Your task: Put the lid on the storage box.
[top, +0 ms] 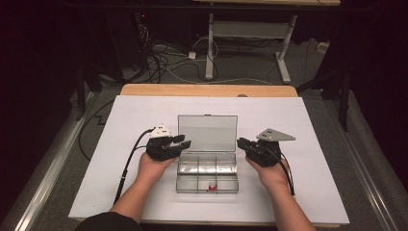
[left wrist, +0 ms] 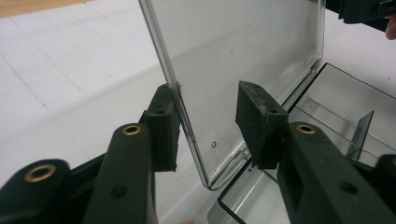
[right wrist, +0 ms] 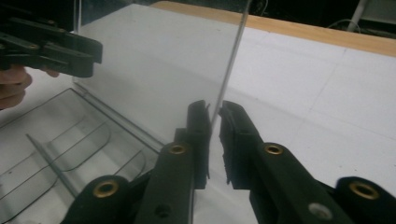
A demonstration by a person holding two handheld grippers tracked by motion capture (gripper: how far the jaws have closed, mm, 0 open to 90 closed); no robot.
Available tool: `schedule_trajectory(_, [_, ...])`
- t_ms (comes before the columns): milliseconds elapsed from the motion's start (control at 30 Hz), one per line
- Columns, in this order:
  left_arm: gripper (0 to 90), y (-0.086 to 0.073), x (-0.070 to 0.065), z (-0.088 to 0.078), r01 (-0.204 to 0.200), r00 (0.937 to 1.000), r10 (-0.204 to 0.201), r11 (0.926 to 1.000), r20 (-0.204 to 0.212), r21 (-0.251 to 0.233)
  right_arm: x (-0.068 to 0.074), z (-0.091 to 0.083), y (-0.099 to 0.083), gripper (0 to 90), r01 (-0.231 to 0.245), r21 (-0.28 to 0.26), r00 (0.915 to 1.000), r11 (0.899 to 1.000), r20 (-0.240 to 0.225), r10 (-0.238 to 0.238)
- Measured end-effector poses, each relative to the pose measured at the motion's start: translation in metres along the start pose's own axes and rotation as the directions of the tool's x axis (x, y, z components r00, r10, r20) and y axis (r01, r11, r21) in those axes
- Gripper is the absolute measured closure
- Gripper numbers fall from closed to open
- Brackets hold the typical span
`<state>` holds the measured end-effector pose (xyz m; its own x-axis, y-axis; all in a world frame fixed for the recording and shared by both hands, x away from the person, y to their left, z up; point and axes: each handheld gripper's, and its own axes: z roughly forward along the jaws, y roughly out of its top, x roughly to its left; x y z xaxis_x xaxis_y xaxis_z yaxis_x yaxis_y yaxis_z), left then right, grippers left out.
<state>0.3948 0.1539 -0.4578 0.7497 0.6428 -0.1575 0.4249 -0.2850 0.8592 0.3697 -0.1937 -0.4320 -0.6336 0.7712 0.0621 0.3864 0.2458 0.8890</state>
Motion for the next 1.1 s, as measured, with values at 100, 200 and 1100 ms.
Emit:
schedule_trajectory(100, [58.8,-0.001,-0.003,-0.002,-0.011,0.9999,0.011,0.9999,-0.004,-0.011,0.007,-0.002,0.000,90.0,0.028,-0.017,0.9995,0.999,-0.014,-0.028])
schedule_trajectory(200, [60.1,-0.002,-0.004,-0.005,-0.017,0.9999,0.017,0.9996,-0.003,-0.021,0.015,-0.001,-0.001,90.0,0.054,-0.026,0.9979,0.998,-0.034,-0.055])
schedule_trajectory(1100, [60.0,-0.012,-0.018,-0.017,-0.060,0.9981,0.059,0.9975,-0.015,-0.037,0.031,0.004,-0.007,90.0,0.077,-0.026,0.9956,0.997,-0.052,-0.078])
